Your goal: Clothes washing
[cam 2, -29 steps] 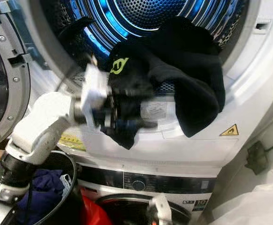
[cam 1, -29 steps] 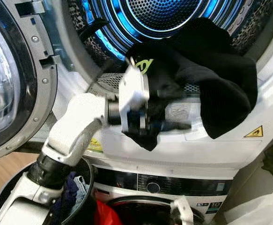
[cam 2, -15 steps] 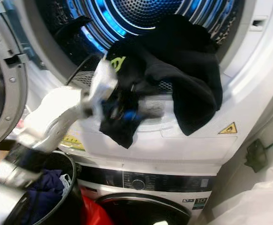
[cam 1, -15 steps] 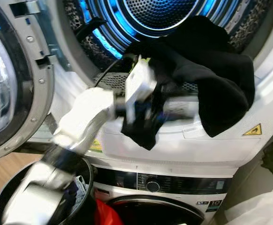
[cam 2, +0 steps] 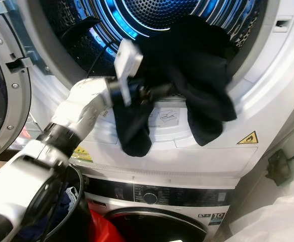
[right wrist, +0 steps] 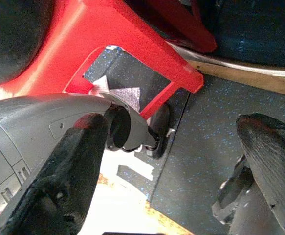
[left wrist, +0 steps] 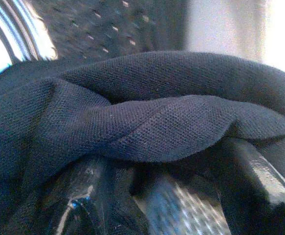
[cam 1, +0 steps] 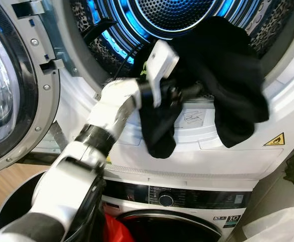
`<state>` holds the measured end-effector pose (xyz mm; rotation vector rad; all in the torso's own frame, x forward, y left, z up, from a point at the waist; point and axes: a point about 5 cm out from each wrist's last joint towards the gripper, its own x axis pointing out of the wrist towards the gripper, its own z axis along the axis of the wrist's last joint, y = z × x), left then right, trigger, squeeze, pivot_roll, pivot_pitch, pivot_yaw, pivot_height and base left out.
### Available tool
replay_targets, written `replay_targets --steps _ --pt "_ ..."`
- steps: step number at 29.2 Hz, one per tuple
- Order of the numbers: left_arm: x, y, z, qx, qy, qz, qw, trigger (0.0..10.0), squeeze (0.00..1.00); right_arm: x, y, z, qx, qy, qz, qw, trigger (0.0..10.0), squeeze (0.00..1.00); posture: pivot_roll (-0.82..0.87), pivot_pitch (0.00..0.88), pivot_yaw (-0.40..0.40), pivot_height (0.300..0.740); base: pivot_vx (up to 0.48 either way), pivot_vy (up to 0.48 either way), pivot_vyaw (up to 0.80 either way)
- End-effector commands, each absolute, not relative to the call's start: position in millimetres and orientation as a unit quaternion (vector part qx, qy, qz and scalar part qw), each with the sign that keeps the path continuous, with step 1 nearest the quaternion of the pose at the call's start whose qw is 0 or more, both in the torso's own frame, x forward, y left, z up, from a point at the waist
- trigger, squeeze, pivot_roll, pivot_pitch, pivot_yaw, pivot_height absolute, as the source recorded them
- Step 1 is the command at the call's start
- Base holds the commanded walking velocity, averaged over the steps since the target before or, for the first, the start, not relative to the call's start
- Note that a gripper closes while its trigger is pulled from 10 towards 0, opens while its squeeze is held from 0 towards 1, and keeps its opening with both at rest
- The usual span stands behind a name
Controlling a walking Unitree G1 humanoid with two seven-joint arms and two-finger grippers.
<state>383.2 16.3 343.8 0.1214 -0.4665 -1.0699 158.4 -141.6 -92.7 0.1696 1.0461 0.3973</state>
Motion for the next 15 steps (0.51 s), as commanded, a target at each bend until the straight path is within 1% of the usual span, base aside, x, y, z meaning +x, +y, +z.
replay_targets --steps 1,3,4,6,8,9,11,13,14,15 --pt "386.5 17.7 352.6 0.072 -0.233 -0.470 0.848 10.0 0.00 156.0 -138.7 -94.0 0.081 0.497 0.186 0.844 10.0 0.00 -0.03 0.000 0.125 0.740 0.000 0.000 0.00" --pt "387.7 17.1 360.8 0.058 -0.240 -0.452 0.857 10.0 0.00 155.6 -137.5 -94.2 0.082 0.497 0.187 0.844 10.0 0.00 -0.03 0.000 0.127 0.740 0.000 0.000 0.00" --pt "389.2 17.9 369.9 0.046 -0.251 -0.430 0.866 10.0 0.00 155.1 -136.8 -94.4 0.085 0.496 0.186 0.844 10.0 0.00 -0.04 0.000 0.130 0.740 0.000 0.000 0.00" --pt "389.8 20.3 380.3 0.038 -0.266 -0.409 0.872 10.0 0.00 154.4 -135.8 -94.8 0.087 0.496 0.183 0.844 10.0 0.00 -0.05 0.000 0.134 0.740 0.000 0.000 0.00" --pt "390.1 26.3 397.5 0.041 -0.296 -0.363 0.883 10.0 0.00 152.4 -135.7 -95.7 0.086 0.498 0.181 0.844 10.0 0.00 -0.06 0.000 0.137 0.740 0.000 0.000 0.00" --pt "390.1 26.3 397.5 0.041 -0.296 -0.363 0.883 10.0 0.00 152.4 -135.7 -95.7 0.086 0.498 0.181 0.844 10.0 0.00 -0.06 0.000 0.137 0.740 0.000 0.000 0.00" --pt "392.0 43.2 417.2 0.030 -0.324 -0.289 0.900 10.0 0.00 150.2 -137.2 -97.0 0.087 0.502 0.170 0.843 10.0 0.00 -0.07 0.000 0.140 0.740 0.000 0.000 0.00" --pt "392.9 48.2 420.3 0.025 -0.327 -0.274 0.904 10.0 0.00 149.8 -137.7 -97.2 0.087 0.503 0.169 0.843 10.0 0.00 -0.07 0.000 0.141 0.740 0.000 0.000 0.00" --pt "396.0 64.7 427.5 0.027 -0.331 -0.218 0.918 10.0 0.00 148.9 -139.0 -97.7 0.087 0.504 0.162 0.844 10.0 0.00 -0.07 0.000 0.146 0.740 0.000 0.000 0.00" --pt "396.9 69.9 429.3 0.028 -0.332 -0.201 0.921 10.0 0.00 148.5 -139.4 -97.9 0.088 0.504 0.159 0.844 10.0 0.00 -0.07 0.000 0.146 0.740 0.000 0.000 0.00"
